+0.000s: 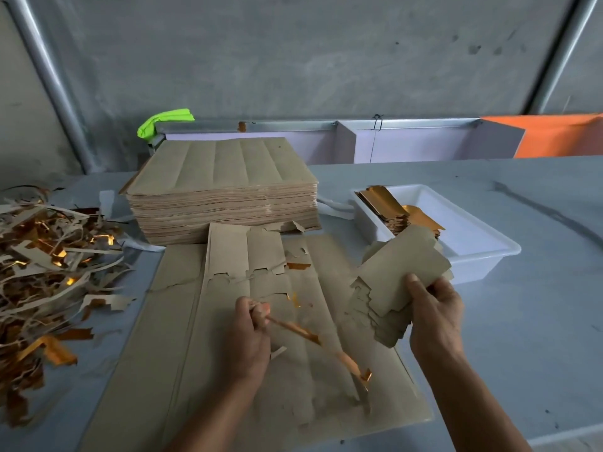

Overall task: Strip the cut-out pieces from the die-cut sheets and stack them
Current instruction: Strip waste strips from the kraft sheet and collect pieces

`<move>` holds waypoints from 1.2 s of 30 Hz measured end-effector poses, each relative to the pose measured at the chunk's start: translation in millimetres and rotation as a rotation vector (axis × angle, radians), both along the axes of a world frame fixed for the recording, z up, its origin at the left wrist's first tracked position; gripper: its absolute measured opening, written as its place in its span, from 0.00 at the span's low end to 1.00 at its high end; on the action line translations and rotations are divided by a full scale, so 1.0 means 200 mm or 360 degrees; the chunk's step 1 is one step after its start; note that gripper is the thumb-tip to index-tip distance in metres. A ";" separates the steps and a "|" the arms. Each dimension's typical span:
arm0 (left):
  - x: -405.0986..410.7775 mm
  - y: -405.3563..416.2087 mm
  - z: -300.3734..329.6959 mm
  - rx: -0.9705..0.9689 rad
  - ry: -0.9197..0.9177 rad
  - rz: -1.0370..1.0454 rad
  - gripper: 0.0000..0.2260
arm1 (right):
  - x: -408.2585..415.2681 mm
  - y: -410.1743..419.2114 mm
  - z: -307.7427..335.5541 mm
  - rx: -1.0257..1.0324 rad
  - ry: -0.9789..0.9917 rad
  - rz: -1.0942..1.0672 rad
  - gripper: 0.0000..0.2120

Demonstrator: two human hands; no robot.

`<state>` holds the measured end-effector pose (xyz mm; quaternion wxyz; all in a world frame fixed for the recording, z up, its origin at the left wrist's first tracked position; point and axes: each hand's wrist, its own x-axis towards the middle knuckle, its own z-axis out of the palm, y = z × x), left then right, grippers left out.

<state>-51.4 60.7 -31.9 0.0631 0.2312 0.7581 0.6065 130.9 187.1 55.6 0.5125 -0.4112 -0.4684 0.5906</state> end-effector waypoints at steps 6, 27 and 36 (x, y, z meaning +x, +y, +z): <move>0.01 0.00 0.05 0.0387 -0.0285 0.0035 0.07 | 0.02 0.05 0.00 0.0115 -0.0100 0.0241 0.21; 0.32 0.13 0.30 0.0517 -0.0407 -0.0710 0.22 | -0.18 -0.10 0.02 -0.0410 0.0247 0.0982 0.09; 0.24 -0.06 0.28 -0.0152 -0.0167 -0.1163 0.36 | -0.18 -0.06 0.08 -0.0219 -0.0180 0.0781 0.09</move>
